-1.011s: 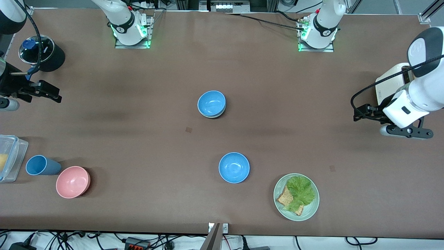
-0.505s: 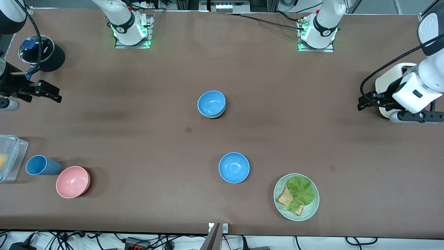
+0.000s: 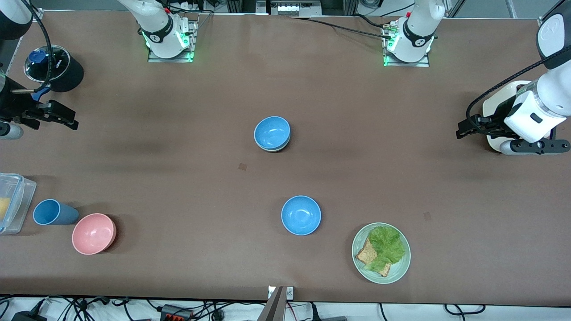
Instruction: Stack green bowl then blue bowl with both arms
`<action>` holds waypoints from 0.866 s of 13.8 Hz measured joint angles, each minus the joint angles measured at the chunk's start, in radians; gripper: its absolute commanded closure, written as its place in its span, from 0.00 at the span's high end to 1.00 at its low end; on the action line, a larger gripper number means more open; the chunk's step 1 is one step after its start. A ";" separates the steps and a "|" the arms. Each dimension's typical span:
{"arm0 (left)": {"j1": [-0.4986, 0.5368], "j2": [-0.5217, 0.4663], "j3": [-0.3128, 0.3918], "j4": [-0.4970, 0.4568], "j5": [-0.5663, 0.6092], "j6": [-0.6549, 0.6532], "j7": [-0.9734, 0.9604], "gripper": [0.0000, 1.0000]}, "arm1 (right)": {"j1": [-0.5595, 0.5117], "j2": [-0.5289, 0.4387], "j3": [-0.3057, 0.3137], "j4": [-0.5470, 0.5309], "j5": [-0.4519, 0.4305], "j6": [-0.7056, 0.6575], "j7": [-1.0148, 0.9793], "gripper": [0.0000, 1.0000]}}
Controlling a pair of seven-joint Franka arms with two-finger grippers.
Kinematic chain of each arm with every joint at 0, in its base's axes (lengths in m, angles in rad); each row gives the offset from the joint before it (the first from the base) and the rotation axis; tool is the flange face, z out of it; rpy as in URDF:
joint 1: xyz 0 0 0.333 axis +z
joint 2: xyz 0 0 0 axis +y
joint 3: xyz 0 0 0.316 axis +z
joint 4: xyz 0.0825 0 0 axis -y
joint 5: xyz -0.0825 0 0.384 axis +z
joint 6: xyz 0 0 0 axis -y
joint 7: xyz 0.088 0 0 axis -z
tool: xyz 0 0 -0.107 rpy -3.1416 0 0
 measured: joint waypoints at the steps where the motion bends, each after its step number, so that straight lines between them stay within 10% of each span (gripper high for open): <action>1: 0.000 -0.002 0.000 0.000 0.000 -0.011 0.000 1.00 | 0.000 0.000 0.000 0.000 0.000 -0.001 0.000 1.00; 12: -0.006 -0.021 -0.027 0.039 0.000 -0.053 0.002 1.00 | 0.000 -0.013 0.000 0.000 0.000 -0.030 0.000 1.00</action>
